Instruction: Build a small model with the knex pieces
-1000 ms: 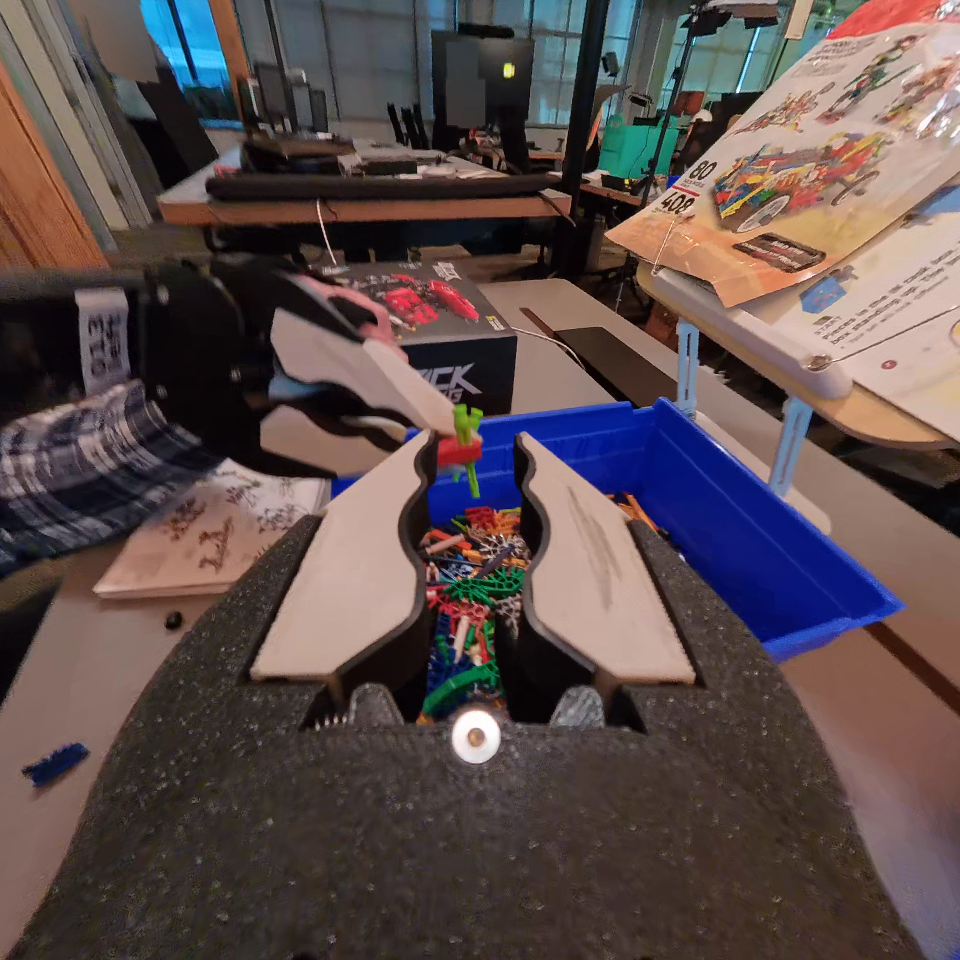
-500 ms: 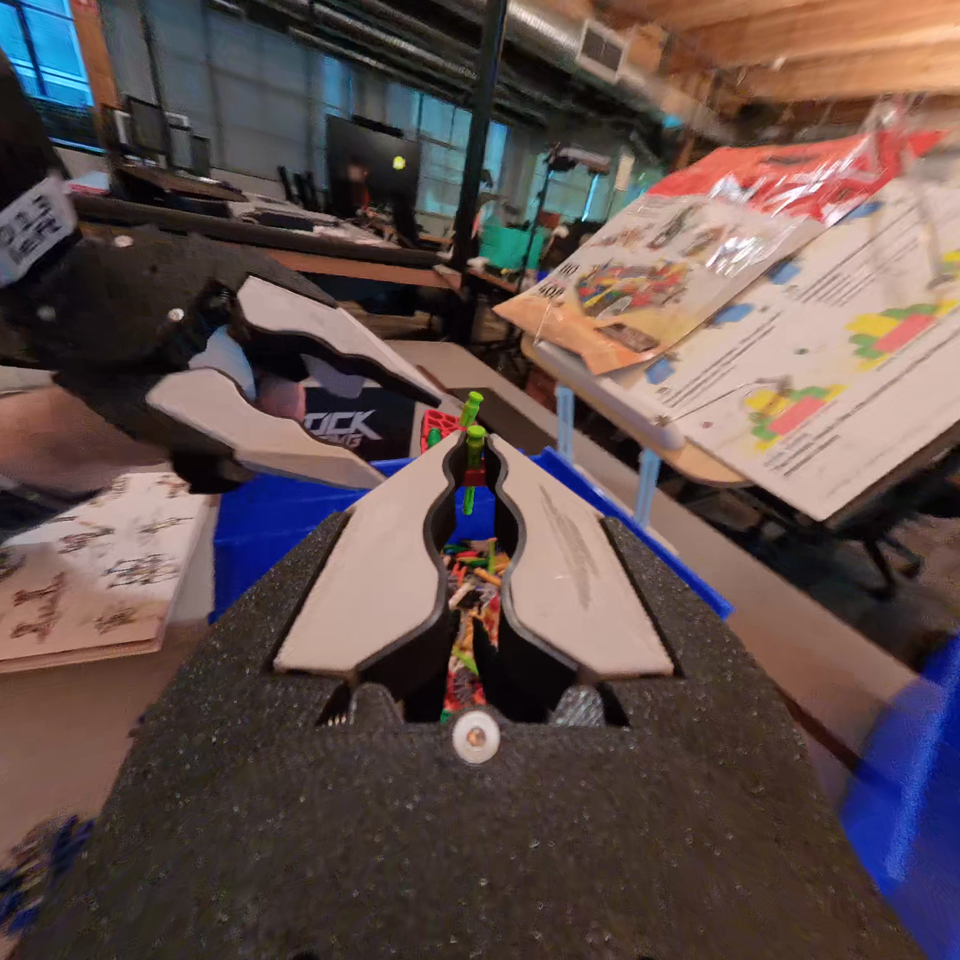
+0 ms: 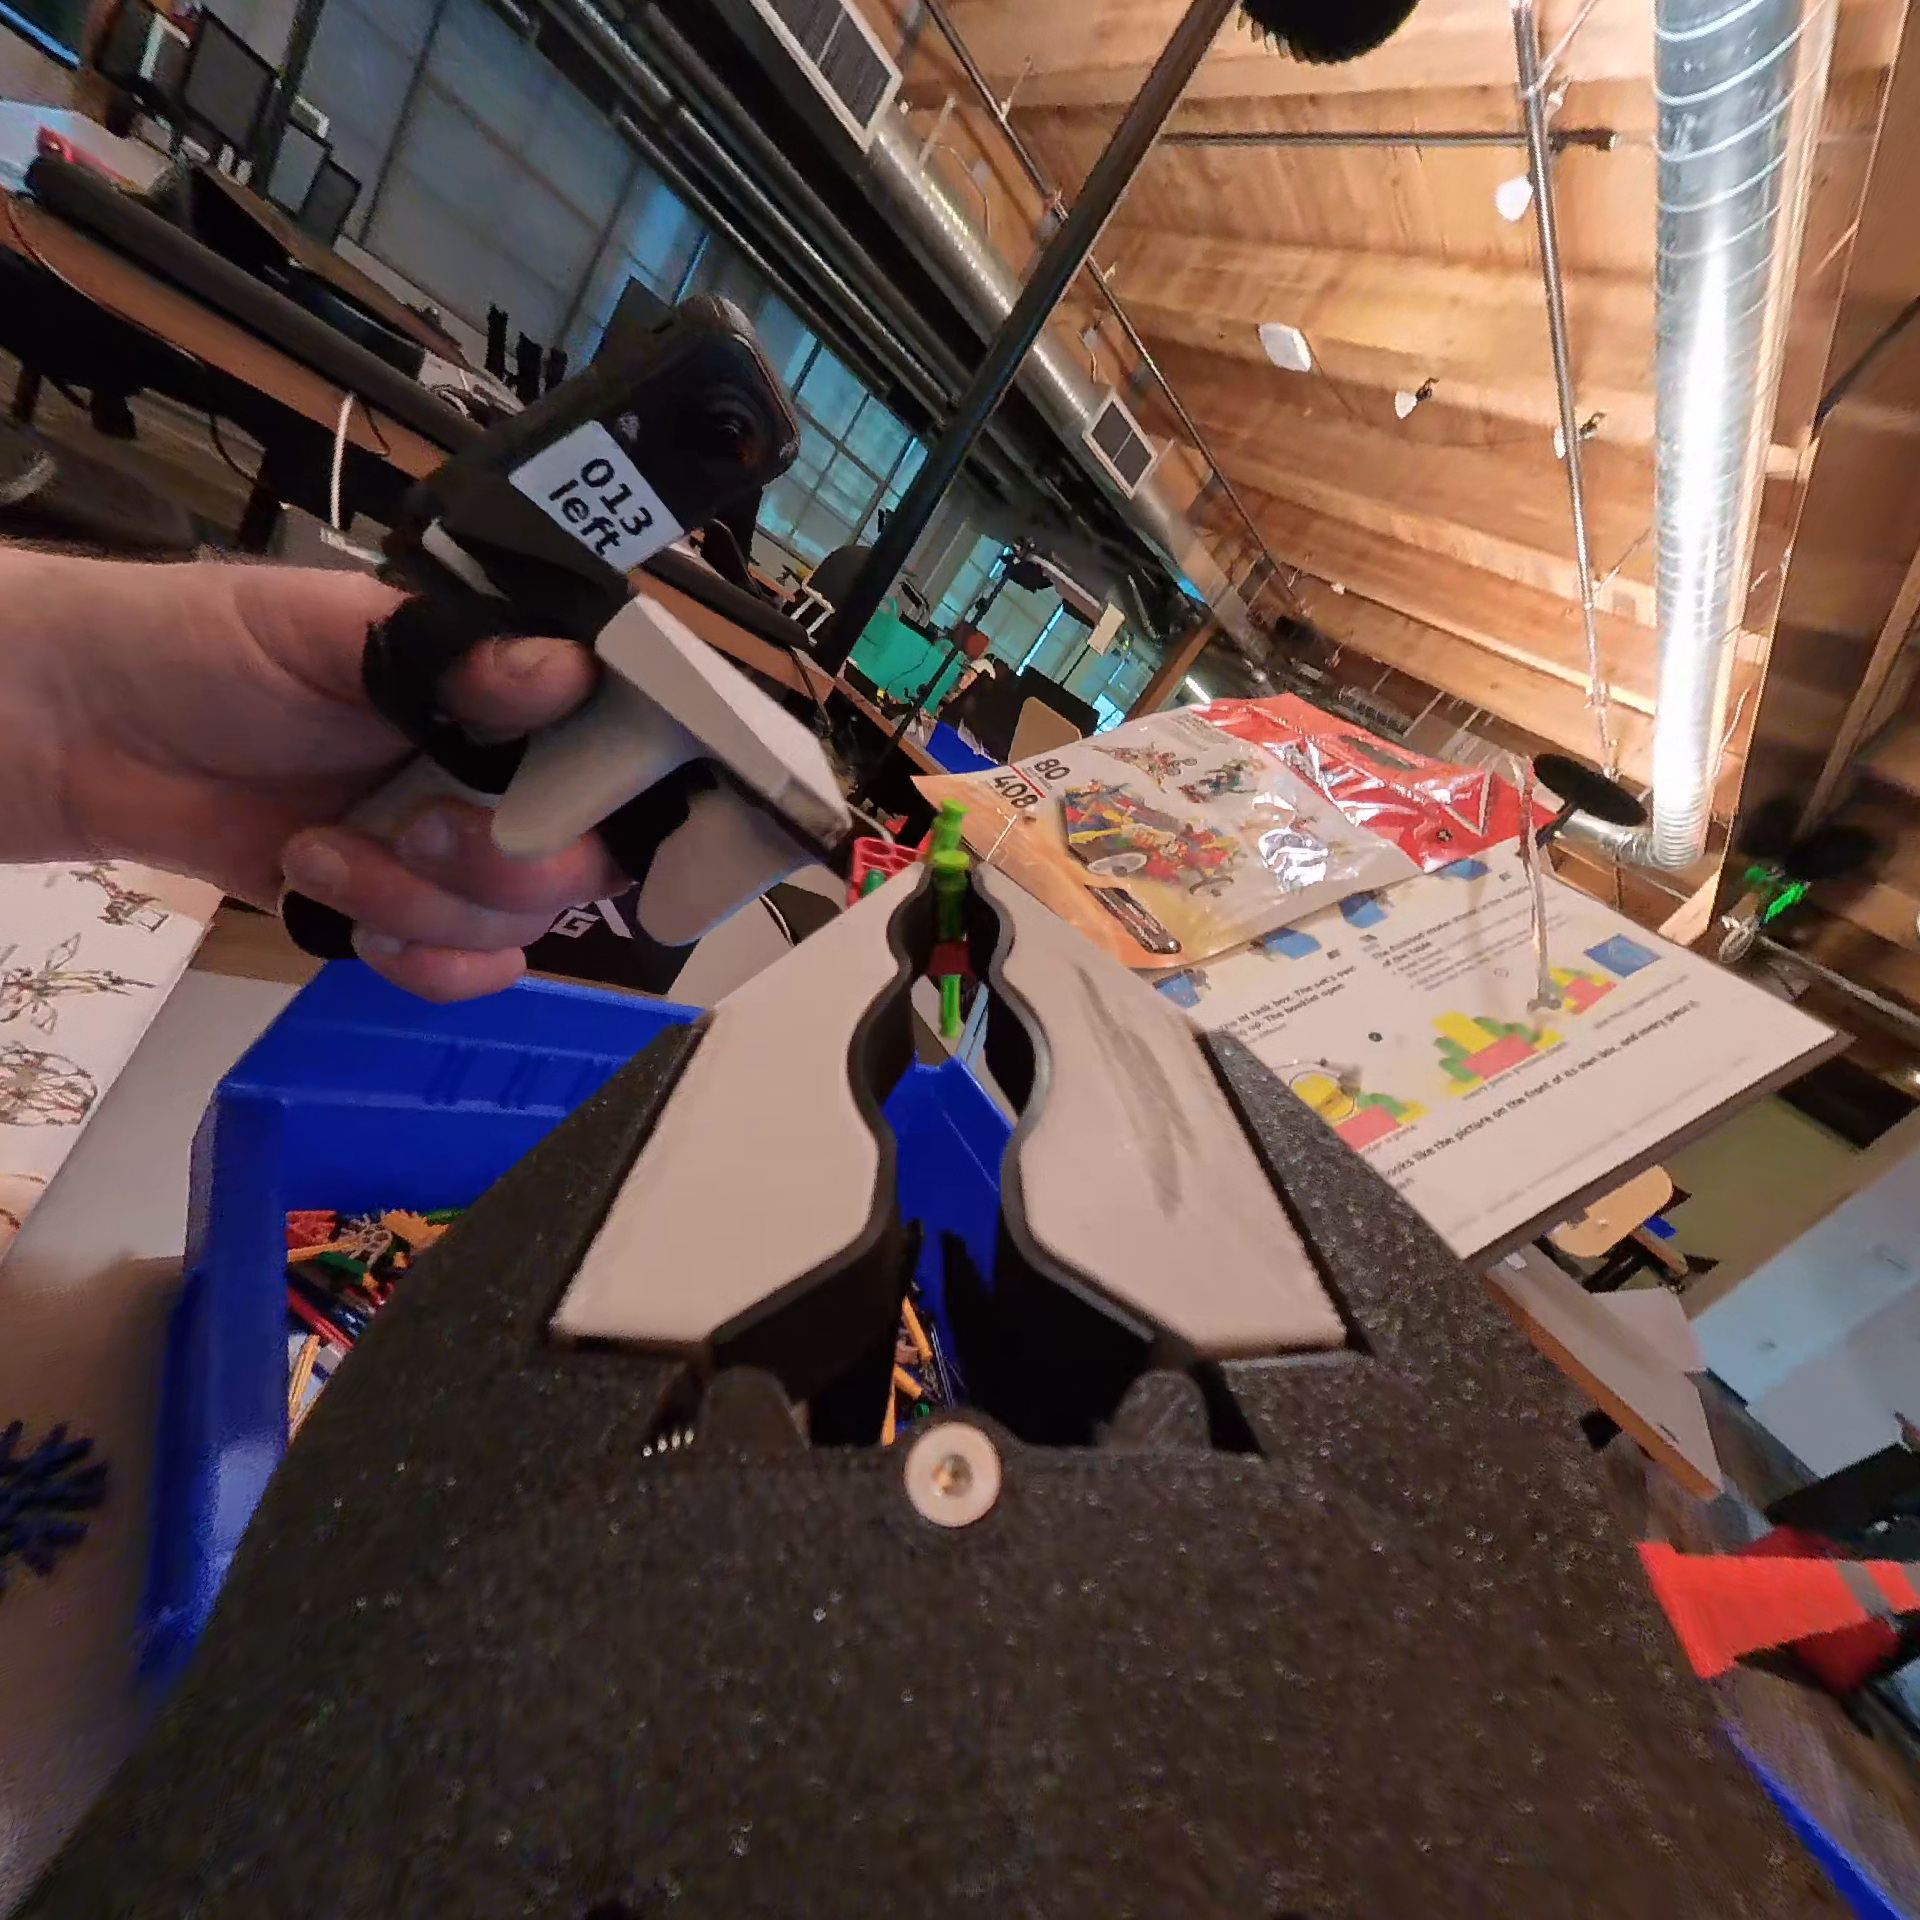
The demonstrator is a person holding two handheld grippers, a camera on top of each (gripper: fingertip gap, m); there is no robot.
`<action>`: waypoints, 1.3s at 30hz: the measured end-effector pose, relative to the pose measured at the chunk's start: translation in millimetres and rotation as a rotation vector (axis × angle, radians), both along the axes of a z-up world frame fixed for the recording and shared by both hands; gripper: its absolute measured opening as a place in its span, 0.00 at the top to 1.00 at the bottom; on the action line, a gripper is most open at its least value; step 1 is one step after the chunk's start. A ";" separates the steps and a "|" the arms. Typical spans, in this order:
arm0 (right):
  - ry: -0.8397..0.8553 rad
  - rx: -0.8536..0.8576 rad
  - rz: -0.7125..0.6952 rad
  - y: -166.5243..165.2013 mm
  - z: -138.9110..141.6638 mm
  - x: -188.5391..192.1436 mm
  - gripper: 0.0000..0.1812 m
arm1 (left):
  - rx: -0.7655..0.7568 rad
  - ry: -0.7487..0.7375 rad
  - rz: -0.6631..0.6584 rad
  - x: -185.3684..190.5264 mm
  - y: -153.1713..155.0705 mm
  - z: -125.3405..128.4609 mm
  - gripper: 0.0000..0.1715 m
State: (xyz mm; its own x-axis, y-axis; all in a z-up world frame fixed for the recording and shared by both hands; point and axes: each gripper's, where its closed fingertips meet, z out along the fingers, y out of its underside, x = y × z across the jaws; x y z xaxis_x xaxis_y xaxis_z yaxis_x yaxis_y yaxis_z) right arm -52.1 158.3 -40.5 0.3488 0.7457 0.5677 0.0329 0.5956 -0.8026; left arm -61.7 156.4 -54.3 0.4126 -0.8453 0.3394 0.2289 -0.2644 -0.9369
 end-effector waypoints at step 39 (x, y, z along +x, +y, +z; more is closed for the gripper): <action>0.159 -0.813 0.512 -15.7 -1.6 -1.2 0.98 | 0.398 0.291 0.123 18.4 -11.8 4.1 0.96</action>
